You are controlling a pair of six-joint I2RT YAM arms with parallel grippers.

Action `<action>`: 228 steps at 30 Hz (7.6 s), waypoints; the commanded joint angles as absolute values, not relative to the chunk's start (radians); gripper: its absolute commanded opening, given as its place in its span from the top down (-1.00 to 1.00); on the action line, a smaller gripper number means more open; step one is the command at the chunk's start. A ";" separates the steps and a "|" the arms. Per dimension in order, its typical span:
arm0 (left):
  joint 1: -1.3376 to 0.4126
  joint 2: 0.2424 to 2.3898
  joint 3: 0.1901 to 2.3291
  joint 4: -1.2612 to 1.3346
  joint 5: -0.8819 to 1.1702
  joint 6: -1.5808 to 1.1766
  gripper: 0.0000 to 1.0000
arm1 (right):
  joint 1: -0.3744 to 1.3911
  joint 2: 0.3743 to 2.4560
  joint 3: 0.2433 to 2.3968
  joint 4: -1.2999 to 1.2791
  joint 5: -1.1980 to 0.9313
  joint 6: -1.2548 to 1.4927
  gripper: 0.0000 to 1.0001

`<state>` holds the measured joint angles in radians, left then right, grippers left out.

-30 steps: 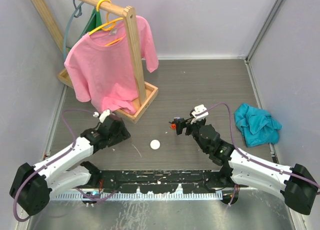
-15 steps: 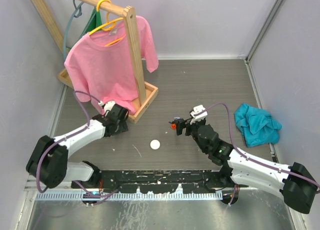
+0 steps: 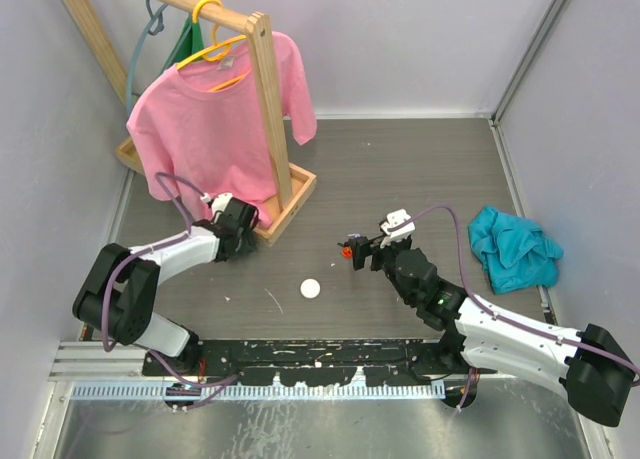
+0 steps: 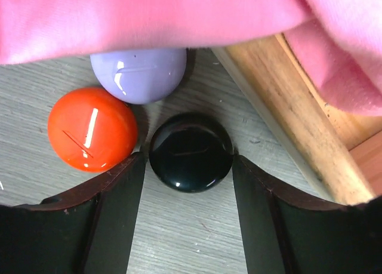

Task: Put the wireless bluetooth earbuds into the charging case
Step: Pick up the charging case at the center of the board, then open the charging case, then pick up the earbud from the center of the board.

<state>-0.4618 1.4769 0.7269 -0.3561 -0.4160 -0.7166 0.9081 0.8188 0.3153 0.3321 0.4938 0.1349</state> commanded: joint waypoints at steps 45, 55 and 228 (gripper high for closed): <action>-0.738 0.846 0.439 0.079 -0.189 -0.473 0.29 | 0.900 1.028 0.712 0.044 0.073 0.282 -0.71; -0.904 0.861 0.409 0.316 -0.212 -0.193 0.35 | 0.881 1.144 0.951 -0.181 -0.005 0.346 -0.62; -0.719 0.862 0.256 0.638 0.414 0.059 0.99 | 0.631 1.687 1.000 -0.286 0.125 0.116 0.13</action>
